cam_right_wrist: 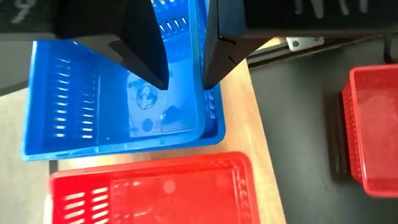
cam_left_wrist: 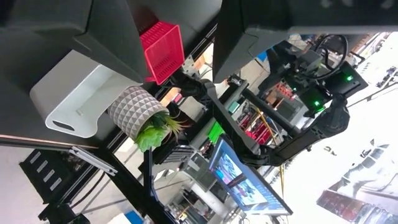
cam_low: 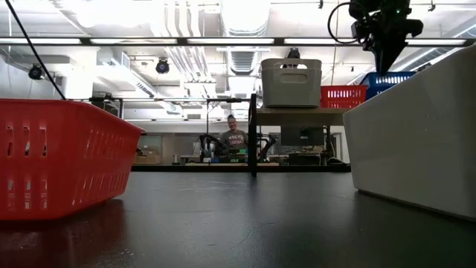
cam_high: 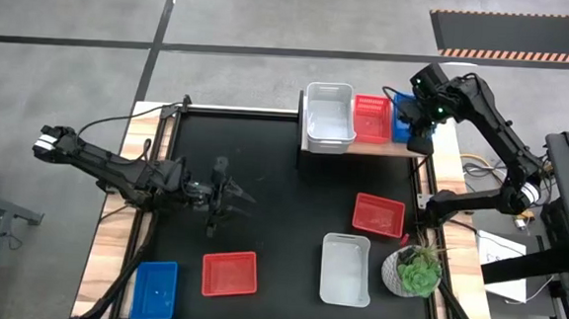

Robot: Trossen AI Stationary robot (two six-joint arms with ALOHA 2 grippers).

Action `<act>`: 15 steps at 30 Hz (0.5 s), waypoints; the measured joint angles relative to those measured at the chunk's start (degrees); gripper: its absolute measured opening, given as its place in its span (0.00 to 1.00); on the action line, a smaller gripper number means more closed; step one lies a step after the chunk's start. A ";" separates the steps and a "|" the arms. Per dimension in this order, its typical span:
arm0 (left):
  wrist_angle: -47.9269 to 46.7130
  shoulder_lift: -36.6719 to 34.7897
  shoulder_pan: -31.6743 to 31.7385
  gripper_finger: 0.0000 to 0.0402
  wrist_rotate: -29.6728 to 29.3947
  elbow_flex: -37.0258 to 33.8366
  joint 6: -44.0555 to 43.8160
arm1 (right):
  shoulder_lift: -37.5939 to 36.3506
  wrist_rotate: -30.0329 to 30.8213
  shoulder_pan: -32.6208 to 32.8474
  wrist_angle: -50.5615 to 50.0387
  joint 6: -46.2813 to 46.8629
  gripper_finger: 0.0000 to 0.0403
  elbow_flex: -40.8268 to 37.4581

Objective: Stack baskets on shelf by color
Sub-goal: Stack the top blue bin on top of the blue bin on the shelf, then stack the bottom red bin on top of the red bin on the shelf

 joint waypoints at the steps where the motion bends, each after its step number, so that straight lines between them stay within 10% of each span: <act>1: 0.40 0.00 0.00 0.42 0.00 0.00 -0.04 | 0.00 -0.02 0.12 -0.15 1.04 0.23 0.69; 15: 9.67 3.90 -1.08 0.42 3.71 -0.92 -21.48 | -2.17 -16.79 2.24 -3.23 22.61 0.13 6.80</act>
